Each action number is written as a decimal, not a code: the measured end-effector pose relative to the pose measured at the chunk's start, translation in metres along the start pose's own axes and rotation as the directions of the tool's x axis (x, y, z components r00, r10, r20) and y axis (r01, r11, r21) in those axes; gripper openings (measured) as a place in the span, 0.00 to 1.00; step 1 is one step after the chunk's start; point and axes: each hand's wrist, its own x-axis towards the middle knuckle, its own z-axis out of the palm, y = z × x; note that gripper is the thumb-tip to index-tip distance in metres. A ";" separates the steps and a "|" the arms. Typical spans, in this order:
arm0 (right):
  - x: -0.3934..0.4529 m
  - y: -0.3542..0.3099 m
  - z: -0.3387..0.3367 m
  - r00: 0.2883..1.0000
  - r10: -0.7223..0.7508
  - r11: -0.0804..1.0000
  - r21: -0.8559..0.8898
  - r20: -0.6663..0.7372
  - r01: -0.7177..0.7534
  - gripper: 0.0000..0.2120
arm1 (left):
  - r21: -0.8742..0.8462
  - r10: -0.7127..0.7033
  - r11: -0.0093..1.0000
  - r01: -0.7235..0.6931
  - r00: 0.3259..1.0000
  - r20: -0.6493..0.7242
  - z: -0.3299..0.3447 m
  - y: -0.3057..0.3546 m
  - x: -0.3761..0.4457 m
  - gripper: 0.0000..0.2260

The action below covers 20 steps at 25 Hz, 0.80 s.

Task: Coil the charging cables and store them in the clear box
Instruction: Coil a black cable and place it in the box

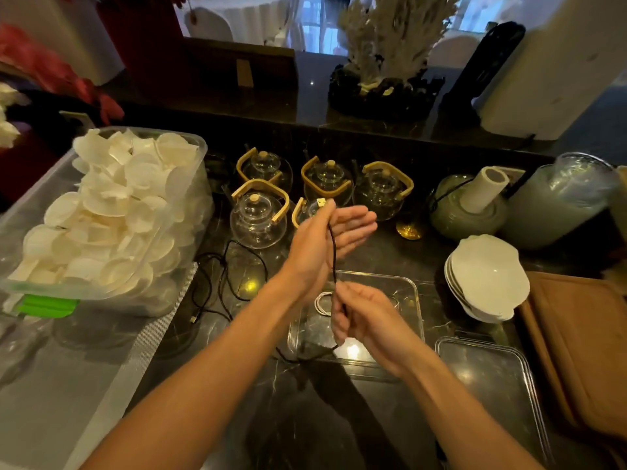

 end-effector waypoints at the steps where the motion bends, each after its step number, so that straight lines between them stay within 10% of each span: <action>1: -0.002 0.004 -0.001 0.999 0.017 0.998 0.063 0.027 -0.018 0.16 | -0.103 0.004 0.995 0.001 0.999 0.048 0.002 0.012 0.004 0.25; 5: -0.006 0.015 -0.004 0.988 0.116 0.969 0.207 0.100 -0.135 0.17 | -0.413 0.065 0.909 0.058 0.959 0.277 0.010 0.053 0.006 0.25; 10: -0.011 0.016 -0.013 0.975 0.049 0.757 0.629 0.218 -0.178 0.13 | -0.465 -0.013 0.875 0.133 0.968 0.252 0.010 0.045 -0.005 0.24; 20: 0.025 -0.039 -0.030 0.923 0.310 0.936 0.245 -0.229 -0.254 0.22 | -0.097 -0.401 0.882 0.461 0.842 0.362 -0.010 -0.019 -0.024 0.25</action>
